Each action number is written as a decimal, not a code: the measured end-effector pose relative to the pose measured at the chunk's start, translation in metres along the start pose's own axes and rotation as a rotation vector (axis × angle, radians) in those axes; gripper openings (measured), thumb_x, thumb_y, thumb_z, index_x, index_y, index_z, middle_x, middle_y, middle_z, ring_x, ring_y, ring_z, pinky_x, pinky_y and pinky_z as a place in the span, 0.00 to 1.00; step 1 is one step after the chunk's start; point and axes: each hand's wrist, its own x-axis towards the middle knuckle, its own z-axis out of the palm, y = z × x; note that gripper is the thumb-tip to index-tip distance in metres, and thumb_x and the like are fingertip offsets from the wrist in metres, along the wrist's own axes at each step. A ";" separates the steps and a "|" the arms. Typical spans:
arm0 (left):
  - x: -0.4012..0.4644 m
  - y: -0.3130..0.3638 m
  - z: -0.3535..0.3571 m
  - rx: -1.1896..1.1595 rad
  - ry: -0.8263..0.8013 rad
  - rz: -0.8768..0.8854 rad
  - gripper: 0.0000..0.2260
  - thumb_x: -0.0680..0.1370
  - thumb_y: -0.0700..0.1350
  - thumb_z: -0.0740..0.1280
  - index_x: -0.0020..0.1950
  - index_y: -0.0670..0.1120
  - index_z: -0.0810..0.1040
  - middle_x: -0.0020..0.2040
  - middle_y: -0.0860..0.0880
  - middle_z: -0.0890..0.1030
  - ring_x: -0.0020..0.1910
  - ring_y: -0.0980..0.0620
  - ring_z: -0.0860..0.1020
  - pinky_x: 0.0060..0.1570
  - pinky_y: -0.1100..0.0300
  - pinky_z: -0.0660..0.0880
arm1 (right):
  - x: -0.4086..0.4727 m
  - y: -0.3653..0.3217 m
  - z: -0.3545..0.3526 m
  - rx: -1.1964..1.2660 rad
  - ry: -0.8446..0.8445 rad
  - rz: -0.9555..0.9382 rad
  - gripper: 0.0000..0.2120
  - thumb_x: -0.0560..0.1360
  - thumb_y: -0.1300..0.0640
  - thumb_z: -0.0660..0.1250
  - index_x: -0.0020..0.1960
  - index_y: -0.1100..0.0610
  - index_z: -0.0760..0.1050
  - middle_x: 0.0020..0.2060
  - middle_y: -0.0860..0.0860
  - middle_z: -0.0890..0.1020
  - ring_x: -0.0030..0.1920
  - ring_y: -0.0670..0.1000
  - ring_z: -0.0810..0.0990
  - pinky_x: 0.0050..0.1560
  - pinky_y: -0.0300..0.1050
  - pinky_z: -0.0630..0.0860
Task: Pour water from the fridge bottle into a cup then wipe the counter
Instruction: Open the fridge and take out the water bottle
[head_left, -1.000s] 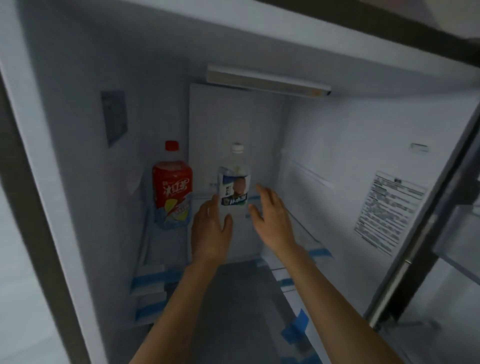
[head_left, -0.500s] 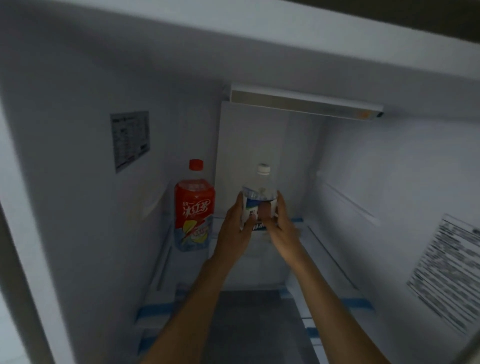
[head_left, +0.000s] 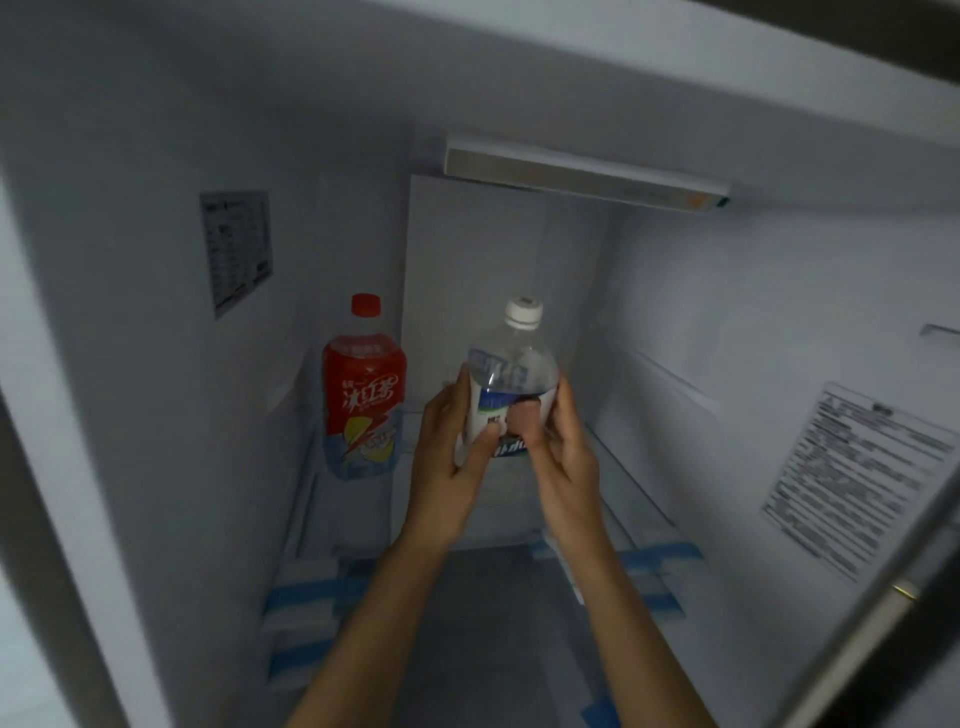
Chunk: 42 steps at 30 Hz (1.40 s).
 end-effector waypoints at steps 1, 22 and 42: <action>-0.005 0.006 -0.002 -0.009 -0.004 0.010 0.28 0.78 0.59 0.60 0.77 0.56 0.59 0.74 0.53 0.65 0.74 0.60 0.61 0.72 0.60 0.61 | -0.007 -0.008 0.000 -0.017 0.025 -0.028 0.27 0.81 0.55 0.60 0.76 0.44 0.55 0.70 0.40 0.70 0.68 0.42 0.71 0.66 0.41 0.70; -0.268 0.073 -0.084 -0.439 -0.607 -0.246 0.24 0.79 0.55 0.63 0.74 0.54 0.65 0.63 0.46 0.72 0.55 0.71 0.74 0.50 0.77 0.72 | -0.327 -0.124 0.044 -0.464 0.584 0.251 0.25 0.78 0.42 0.57 0.73 0.43 0.59 0.68 0.48 0.70 0.66 0.49 0.74 0.60 0.56 0.77; -0.558 0.207 -0.164 -0.698 -1.458 -0.452 0.34 0.68 0.66 0.70 0.69 0.57 0.66 0.66 0.52 0.76 0.62 0.51 0.78 0.58 0.50 0.78 | -0.664 -0.331 0.106 -0.457 1.338 0.405 0.18 0.79 0.53 0.60 0.67 0.43 0.64 0.59 0.40 0.78 0.59 0.45 0.79 0.51 0.41 0.79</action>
